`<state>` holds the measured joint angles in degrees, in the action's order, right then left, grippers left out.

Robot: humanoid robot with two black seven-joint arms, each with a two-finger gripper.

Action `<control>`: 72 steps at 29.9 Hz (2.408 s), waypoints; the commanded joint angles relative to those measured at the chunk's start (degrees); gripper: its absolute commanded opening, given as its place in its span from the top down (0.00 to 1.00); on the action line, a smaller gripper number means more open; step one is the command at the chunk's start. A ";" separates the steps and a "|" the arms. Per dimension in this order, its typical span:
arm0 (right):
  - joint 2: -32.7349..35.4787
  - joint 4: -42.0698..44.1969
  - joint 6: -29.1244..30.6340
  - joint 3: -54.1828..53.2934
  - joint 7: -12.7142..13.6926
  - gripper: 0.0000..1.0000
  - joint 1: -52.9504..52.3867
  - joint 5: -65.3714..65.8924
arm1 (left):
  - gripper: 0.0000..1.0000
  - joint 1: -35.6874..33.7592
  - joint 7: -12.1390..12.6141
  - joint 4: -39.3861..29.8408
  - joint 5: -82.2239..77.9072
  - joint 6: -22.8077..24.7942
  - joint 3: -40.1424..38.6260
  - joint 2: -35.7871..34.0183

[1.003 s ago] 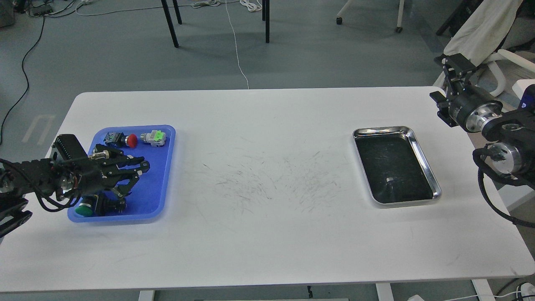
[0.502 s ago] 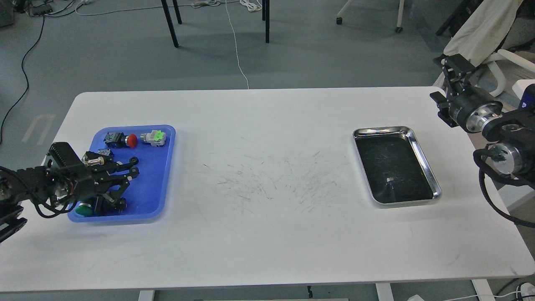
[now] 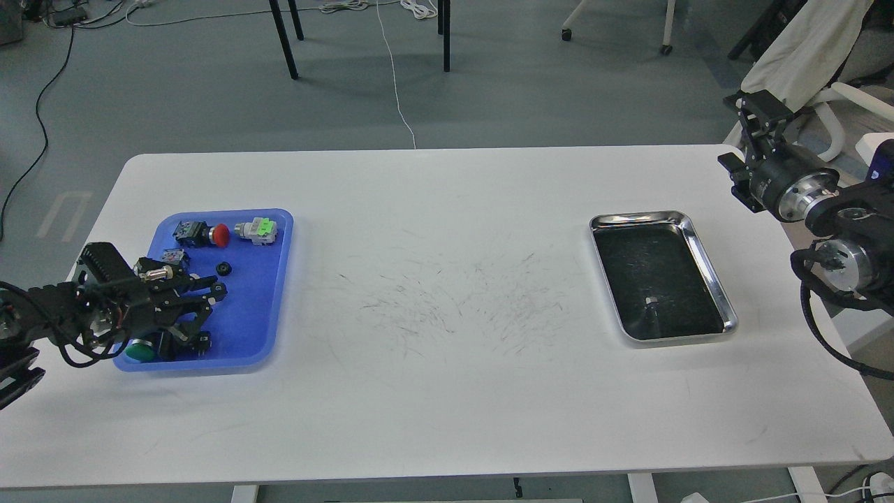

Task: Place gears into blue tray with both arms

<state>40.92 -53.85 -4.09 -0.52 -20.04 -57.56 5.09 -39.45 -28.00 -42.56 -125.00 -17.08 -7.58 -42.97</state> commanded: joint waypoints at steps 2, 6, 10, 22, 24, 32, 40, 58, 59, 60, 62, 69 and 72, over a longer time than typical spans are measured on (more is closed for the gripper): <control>0.04 -0.03 -0.04 0.00 0.00 0.03 -0.01 0.01 | 0.80 0.43 0.00 -0.07 0.00 -0.14 0.02 -0.19; -0.05 -0.03 -0.04 -0.09 -0.09 0.03 -0.01 0.01 | 0.76 0.87 0.00 -0.16 0.00 -0.23 0.11 -0.28; -0.05 0.06 -0.04 -0.09 -0.09 0.03 0.08 0.10 | 0.68 0.78 0.00 -0.60 0.00 -0.14 0.02 -0.63; -0.05 0.06 -0.04 -0.18 -0.09 0.03 0.17 0.10 | 0.57 -0.45 0.00 -0.51 0.80 0.47 -0.33 -0.98; -0.14 0.06 -0.04 -0.18 -0.09 0.03 0.26 0.10 | 0.55 -1.32 0.00 -0.51 4.74 0.65 -0.16 -1.59; -0.14 -0.03 -0.04 -0.44 -0.44 0.03 0.96 0.01 | 0.53 -7.82 0.00 -1.03 16.09 4.15 -0.42 -5.72; -0.14 -0.21 -0.39 -0.71 -0.53 0.03 1.14 0.01 | 0.51 -10.12 0.00 -1.65 39.81 12.24 -0.85 -5.90; -0.75 -0.65 -0.92 -1.06 -0.53 0.03 1.22 0.01 | 0.49 -18.02 0.00 -2.00 87.98 25.35 -2.17 -5.55; -0.67 -0.73 -1.01 -1.15 -0.62 0.03 1.22 0.01 | 0.49 -18.64 0.00 -2.00 90.35 25.35 -2.61 -5.46; -0.67 -0.73 -1.27 -1.15 -0.62 0.03 1.22 -0.08 | 0.48 -18.99 0.00 -2.00 92.63 25.35 -3.05 -5.20; -0.67 -0.91 -1.97 -1.76 -0.53 0.03 1.22 -0.08 | 0.45 -19.17 0.00 -1.83 98.60 25.35 -3.84 -4.24; -0.75 -1.52 -2.94 -2.46 -0.53 0.03 1.22 -0.17 | 0.23 -18.21 0.00 -1.12 120.93 25.08 -5.08 -2.74; -0.67 -2.40 -3.38 -2.46 -0.53 0.03 1.40 -0.17 | 0.21 -17.24 0.00 -2.00 125.34 26.31 -5.78 -2.65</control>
<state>40.20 -55.61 -7.12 -2.98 -20.59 -56.31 4.93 -57.46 -28.00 -43.83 -4.02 8.13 -12.72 -45.80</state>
